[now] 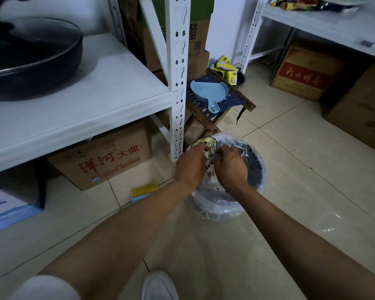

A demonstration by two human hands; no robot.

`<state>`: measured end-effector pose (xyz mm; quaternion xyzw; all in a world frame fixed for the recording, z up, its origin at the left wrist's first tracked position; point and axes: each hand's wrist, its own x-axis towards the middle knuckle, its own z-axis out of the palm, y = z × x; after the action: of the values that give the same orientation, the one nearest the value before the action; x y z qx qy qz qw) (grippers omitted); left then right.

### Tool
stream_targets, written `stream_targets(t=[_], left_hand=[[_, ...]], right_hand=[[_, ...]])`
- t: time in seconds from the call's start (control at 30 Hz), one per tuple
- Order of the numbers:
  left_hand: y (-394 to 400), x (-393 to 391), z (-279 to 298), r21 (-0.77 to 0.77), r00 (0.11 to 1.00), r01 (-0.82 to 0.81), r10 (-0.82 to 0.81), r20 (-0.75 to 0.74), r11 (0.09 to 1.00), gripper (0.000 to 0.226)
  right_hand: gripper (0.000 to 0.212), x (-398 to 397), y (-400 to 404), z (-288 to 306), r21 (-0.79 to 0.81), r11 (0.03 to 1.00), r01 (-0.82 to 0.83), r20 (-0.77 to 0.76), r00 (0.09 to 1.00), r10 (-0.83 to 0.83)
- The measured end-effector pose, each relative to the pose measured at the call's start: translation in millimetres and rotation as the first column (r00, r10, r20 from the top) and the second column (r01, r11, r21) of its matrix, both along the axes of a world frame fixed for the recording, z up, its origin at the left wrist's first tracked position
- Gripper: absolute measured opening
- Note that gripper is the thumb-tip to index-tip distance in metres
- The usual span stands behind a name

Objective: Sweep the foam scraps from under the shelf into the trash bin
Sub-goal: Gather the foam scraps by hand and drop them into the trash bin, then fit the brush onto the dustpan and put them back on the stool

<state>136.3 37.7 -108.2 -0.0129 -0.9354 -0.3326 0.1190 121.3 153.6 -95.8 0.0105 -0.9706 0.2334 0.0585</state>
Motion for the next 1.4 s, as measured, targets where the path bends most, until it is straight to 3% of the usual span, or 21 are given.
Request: stream_targets(t=[0.13,0.23,0.33,0.47,0.57,0.7,0.87,1.07,1.23,1.4], left_hand=[[-59.8,13.1,-9.7,0.078,0.997,-0.055,0.059,-0.048,0.995,0.021],[-109.6,29.7,-29.4,0.021,0.984,-0.176,0.175,0.025,0.984,0.017],[-145.6,50.8,-58.4,-0.082,0.936,-0.276,0.288,0.201,0.957,0.018],[-162.1,77.8,-99.9,-0.11,0.821,-0.296,0.312,0.478,0.949,0.018],[-160.7,89.4,-131.0,-0.082,0.752,-0.266,0.26,0.606,0.96,0.029],[-153.1,94.3,-161.7,-0.092,0.649,-0.246,0.235,0.724,0.965,0.04],[-145.5,95.3,-184.9,-0.034,0.556,-0.411,0.28,0.783,0.911,0.035],[-140.0,89.4,-191.6,0.123,0.485,-0.615,0.251,0.838,0.779,0.021],[-139.8,92.1,-196.6,0.226,0.477,-0.727,0.24,0.846,0.648,0.031],[-141.8,102.3,-181.2,0.265,0.506,-0.736,0.245,0.827,0.623,0.03]], right_hand=[[0.027,16.7,-45.3,10.7,-0.092,0.984,-0.153,-0.076,0.986,0.146],[0.027,32.1,-85.1,4.0,-0.107,0.962,-0.252,-0.064,0.967,0.247],[0.028,43.8,-110.5,-27.5,-0.052,0.946,-0.319,0.046,0.946,0.321],[0.029,58.5,-118.3,-88.4,-0.006,0.92,-0.392,0.335,0.866,0.372],[0.033,68.3,-124.6,-123.3,-0.029,0.935,-0.352,0.507,0.801,0.317],[0.035,72.1,-141.3,-153.7,-0.061,0.956,-0.287,0.621,0.739,0.261],[0.032,74.0,-164.0,-177.8,-0.033,0.986,-0.163,0.663,0.735,0.144],[0.034,72.7,-176.0,-185.2,-0.063,0.998,-0.017,0.681,0.73,0.056],[0.034,74.7,-177.2,-184.4,-0.072,0.997,-0.005,0.706,0.706,0.054],[0.027,86.1,-175.8,-167.9,-0.146,0.988,0.046,0.731,0.678,0.076]])
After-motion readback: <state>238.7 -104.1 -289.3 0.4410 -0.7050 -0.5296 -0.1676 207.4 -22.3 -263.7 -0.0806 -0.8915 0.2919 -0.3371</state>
